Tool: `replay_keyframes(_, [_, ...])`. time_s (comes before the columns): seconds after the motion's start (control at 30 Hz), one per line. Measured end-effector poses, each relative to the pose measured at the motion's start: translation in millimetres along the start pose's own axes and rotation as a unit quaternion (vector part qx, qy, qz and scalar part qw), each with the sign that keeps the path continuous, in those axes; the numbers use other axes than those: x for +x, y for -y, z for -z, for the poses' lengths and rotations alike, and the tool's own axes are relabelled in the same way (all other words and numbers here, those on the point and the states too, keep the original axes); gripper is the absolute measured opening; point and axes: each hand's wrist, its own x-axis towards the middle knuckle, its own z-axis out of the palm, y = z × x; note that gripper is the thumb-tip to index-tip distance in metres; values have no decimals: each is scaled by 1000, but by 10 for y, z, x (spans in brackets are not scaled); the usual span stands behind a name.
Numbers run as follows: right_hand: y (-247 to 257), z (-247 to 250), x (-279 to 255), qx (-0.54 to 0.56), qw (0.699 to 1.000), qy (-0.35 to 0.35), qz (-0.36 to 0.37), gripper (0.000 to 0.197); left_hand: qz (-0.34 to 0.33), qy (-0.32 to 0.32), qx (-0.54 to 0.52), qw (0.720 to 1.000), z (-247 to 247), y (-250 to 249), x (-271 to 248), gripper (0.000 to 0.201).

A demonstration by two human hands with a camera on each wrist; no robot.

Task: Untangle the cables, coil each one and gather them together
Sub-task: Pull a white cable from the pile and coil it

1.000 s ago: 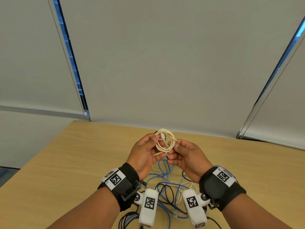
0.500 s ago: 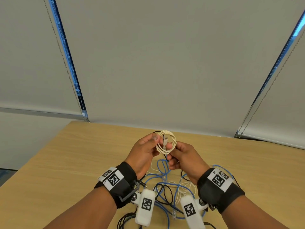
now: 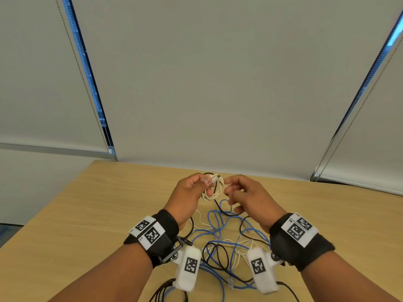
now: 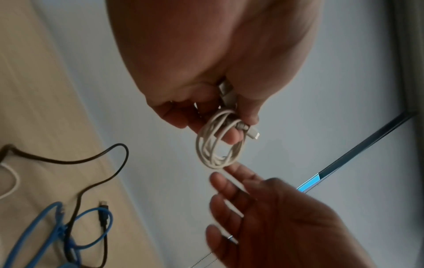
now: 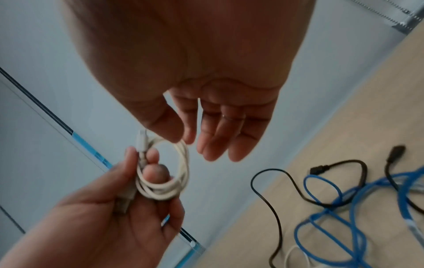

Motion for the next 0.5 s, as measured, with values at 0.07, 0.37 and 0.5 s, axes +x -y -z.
replay_keyframes(0.07, [56,39,23,-21,999,-6,31,26,14,17,2,1000,-12,25,5,27])
replay_keyframes(0.37, [46,12,38,-145,982,-17,122,5,93,107,-9,990,7,112,-11,38])
replay_keyframes(0.5, [7,2,80,-152,979,-34,128,11,102,109,-22,989,9,153,-37,24])
